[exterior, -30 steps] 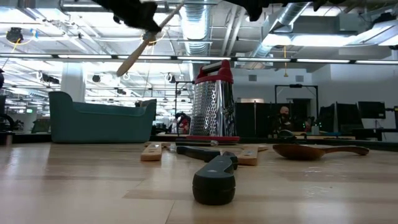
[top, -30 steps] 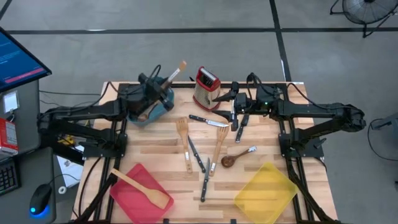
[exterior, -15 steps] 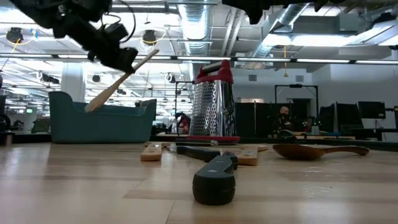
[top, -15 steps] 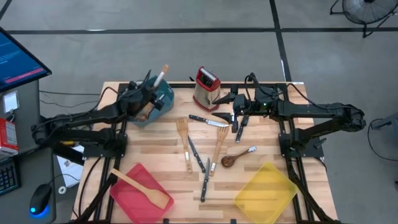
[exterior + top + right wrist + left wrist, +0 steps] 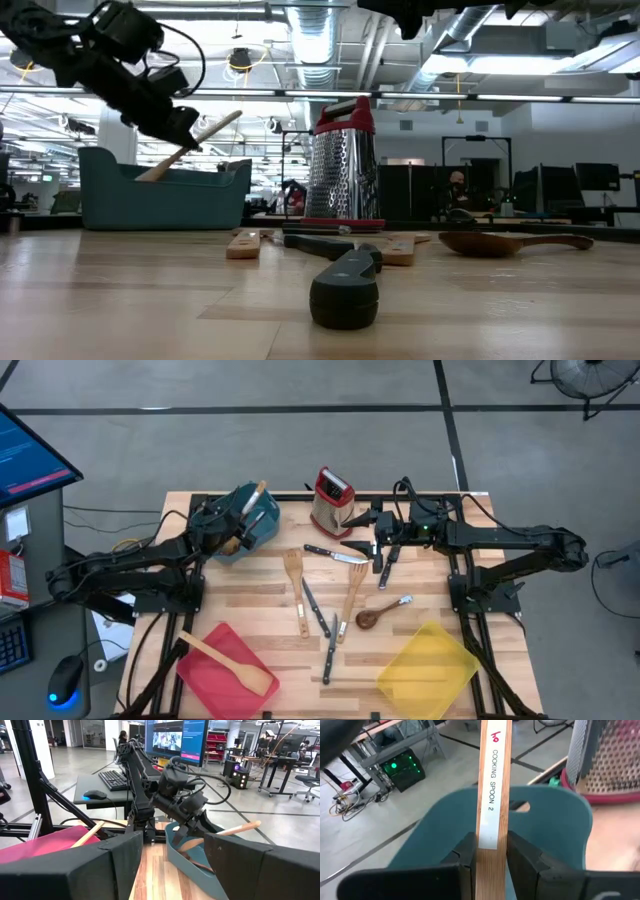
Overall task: Pick & Place Kitchen Items
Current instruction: Put the brown wooden serving spoon into the blue bin, then put the black table knife into the yellow bin
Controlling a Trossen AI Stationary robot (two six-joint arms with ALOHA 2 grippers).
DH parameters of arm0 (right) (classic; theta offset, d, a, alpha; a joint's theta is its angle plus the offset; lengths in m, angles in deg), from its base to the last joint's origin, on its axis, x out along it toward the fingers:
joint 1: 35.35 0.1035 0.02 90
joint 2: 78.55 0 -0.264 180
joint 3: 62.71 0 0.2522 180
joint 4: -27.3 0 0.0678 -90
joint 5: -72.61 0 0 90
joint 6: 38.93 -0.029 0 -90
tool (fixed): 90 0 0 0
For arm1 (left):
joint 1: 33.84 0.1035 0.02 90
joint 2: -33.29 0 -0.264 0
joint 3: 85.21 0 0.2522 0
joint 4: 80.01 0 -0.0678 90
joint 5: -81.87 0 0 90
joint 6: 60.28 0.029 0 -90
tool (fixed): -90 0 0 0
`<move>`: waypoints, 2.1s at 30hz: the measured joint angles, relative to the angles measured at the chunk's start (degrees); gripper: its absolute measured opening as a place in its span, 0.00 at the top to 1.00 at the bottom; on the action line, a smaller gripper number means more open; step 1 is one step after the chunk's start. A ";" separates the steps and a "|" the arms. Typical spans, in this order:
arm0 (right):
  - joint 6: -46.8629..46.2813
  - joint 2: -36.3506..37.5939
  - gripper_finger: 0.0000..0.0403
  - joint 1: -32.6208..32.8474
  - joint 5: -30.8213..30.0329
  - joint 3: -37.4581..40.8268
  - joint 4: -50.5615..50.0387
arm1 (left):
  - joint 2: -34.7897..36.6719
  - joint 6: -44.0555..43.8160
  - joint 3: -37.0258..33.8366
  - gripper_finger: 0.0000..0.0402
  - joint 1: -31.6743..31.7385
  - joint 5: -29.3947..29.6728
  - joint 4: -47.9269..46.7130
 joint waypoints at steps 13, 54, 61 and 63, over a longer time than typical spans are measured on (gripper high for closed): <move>0.00 0.00 0.45 0.00 0.00 0.00 0.39 | -0.02 -0.57 -3.27 0.84 1.47 0.18 0.34; 0.02 0.00 0.45 -0.01 0.03 0.00 -0.11 | 0.00 2.28 7.53 0.47 -7.11 -27.75 1.23; 0.02 0.00 0.45 0.00 0.03 0.00 -0.98 | -1.73 7.48 7.54 0.48 -14.18 -40.58 1.23; 0.02 0.00 0.45 0.00 0.03 0.00 -0.98 | -3.36 8.18 7.58 0.47 -15.56 -41.30 1.87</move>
